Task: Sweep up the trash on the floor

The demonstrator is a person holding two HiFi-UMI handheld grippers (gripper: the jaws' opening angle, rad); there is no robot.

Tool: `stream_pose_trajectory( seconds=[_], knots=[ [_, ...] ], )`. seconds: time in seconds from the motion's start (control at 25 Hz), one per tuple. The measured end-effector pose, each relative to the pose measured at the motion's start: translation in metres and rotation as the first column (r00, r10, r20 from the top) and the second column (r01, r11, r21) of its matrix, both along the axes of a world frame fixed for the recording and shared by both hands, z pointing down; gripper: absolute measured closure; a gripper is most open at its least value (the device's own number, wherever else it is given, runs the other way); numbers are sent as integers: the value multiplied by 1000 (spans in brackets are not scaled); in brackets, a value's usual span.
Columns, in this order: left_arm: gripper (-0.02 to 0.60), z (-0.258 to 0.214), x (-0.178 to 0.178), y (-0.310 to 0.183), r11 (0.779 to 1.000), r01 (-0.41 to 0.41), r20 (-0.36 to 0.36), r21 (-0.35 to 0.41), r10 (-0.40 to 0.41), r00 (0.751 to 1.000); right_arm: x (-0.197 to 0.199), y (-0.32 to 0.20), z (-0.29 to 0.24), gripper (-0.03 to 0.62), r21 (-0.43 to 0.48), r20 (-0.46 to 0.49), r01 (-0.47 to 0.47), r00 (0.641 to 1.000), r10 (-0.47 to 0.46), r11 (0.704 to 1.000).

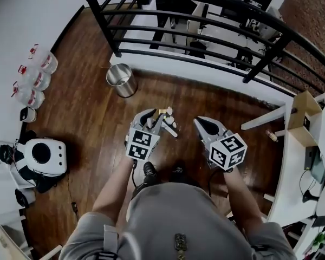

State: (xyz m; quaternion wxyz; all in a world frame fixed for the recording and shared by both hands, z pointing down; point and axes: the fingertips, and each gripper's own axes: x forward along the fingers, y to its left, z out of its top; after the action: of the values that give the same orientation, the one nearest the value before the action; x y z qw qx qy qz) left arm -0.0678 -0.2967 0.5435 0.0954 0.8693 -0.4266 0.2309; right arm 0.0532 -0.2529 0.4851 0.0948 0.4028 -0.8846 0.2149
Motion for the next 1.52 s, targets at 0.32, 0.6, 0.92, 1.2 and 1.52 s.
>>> stream_pose_trajectory(
  seconds=[0.32, 0.6, 0.92, 1.2, 1.52],
  knots=[
    [511, 5, -65, 26, 992, 113, -59, -53, -116, 991, -66, 10, -5, 594, 2, -26, 76, 997, -76, 997],
    [517, -8, -105, 39, 991, 125, -135, -42, -130, 982, -106, 17, -8, 594, 7, -48, 99, 994, -99, 995],
    [517, -47, -161, 43, 992, 129, -153, 10, -126, 980, -152, 20, -8, 594, 15, -48, 134, 990, -133, 991],
    [517, -53, -227, 45, 987, 162, -124, 16, -159, 980, -201, 15, -6, 594, 21, -49, 175, 983, -174, 984],
    [517, -47, -279, 34, 985, 169, -47, 23, -168, 985, -234, 12, -5, 594, 18, -45, 198, 979, -197, 980]
  ],
)
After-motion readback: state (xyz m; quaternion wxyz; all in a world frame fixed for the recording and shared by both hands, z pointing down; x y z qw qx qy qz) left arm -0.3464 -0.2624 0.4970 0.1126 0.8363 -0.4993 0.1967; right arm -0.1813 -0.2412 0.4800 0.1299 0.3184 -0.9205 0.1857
